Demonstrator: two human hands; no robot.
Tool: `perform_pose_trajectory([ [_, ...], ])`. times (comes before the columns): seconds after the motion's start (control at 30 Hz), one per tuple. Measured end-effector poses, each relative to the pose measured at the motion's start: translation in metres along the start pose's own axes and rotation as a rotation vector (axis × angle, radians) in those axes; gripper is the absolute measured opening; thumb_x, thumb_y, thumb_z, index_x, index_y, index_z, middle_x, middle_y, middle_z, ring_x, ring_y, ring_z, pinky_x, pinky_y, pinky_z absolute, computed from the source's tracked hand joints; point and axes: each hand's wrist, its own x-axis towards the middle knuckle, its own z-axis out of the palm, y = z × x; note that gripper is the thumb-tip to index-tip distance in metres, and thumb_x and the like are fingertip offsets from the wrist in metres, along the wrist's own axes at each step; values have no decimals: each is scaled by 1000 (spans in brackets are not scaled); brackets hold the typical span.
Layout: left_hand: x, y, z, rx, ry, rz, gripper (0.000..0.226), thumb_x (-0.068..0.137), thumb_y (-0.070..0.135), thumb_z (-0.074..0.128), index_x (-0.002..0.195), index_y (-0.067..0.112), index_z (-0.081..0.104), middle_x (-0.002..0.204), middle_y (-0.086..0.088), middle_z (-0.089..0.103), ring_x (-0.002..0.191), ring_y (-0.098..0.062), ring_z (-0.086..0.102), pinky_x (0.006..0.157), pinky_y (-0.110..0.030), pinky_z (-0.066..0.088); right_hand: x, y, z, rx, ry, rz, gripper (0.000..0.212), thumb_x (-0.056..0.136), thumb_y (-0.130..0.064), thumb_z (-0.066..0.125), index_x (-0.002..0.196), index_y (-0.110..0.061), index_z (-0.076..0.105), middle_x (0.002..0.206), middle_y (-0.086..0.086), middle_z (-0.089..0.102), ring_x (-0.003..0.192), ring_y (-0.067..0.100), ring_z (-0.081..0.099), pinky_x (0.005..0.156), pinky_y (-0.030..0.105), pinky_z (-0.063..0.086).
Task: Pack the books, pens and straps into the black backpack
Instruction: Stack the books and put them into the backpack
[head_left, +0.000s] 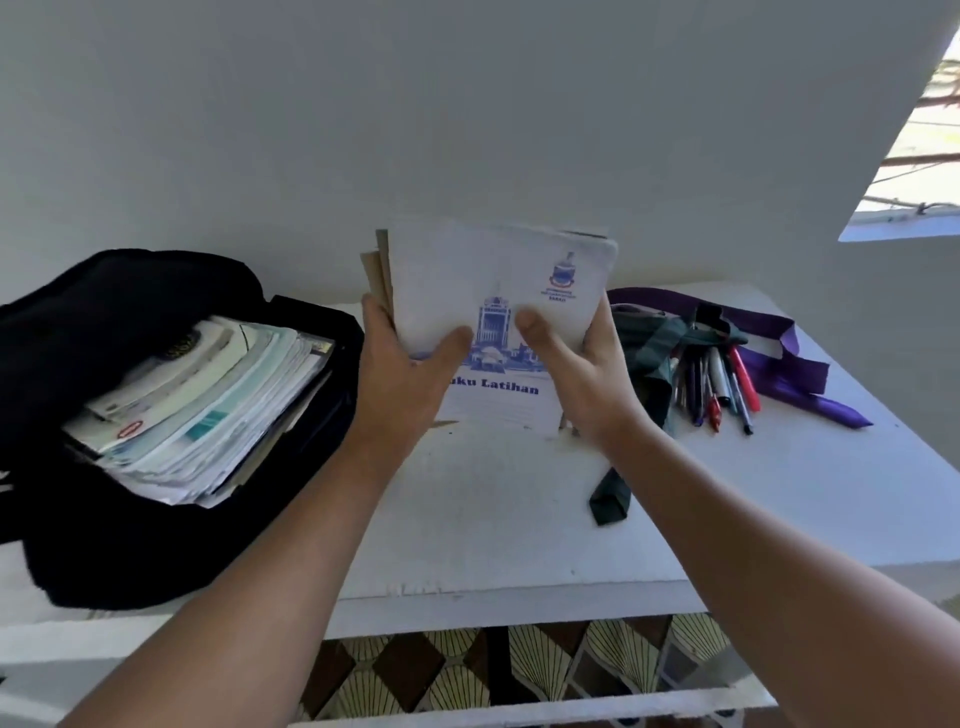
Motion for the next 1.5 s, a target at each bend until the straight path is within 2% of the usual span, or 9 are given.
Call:
perform_pose_trajectory([
  [0.17,-18,-42,-26,-98,-135,-279,57,84,20,84,135,18,58,122,-4,74,111,-24,71,99,-54,55,-28,40,2,-67,-133,173,60,85,-35,83,135,-19,55,120,5,76,109,25,75,93,50,62],
  [0.47,-17,-54,-6,-122,-114,-262,52,87,14,80,134,21,58,117,-1,75,105,-20,74,88,-42,61,-17,46,5,-53,-6,254,29,84,-16,86,110,-23,75,100,-7,81,92,11,78,72,22,61],
  [0.63,-15,-61,-5,-66,-104,-257,51,87,23,81,129,25,50,119,-2,72,103,-13,73,87,-38,61,-20,49,3,-56,-27,245,28,90,-15,81,115,-24,73,106,-6,80,98,14,77,78,29,63],
  [0.77,-9,-69,2,98,188,-267,79,75,44,89,127,25,33,134,-5,45,122,-17,51,101,-33,47,-8,40,10,129,156,285,24,90,-13,81,112,-18,75,107,3,81,101,26,77,91,49,63],
  [0.83,-6,-59,7,-123,223,-423,87,70,44,92,134,21,38,136,-5,53,121,-18,57,92,-28,46,0,33,13,368,244,376,29,91,-13,79,119,-15,71,109,6,80,99,29,78,87,52,64],
  [0.97,-2,-41,20,-568,-121,-540,49,91,25,76,137,17,62,128,-8,71,121,-28,66,105,-48,51,3,29,23,567,234,475,39,94,-15,76,132,-12,65,118,13,77,107,35,75,91,58,61],
  [1.03,1,-38,22,-634,-30,-527,42,93,17,74,134,15,63,124,-13,72,116,-33,69,102,-55,53,0,35,24,563,193,515,44,92,-18,78,134,-13,65,121,13,76,113,36,73,97,58,58],
  [1.33,29,21,-46,-101,-69,-270,43,81,13,80,121,12,66,112,-7,77,101,-25,74,89,-49,59,18,37,1,236,239,527,126,45,-63,100,151,-28,41,143,1,62,125,24,65,109,57,49],
  [1.5,43,62,-86,256,-350,-283,61,72,26,83,129,13,65,117,-6,76,107,-27,73,91,-47,57,11,33,-2,268,-268,431,65,80,-30,84,138,-16,58,133,13,70,122,34,69,104,59,54],
])
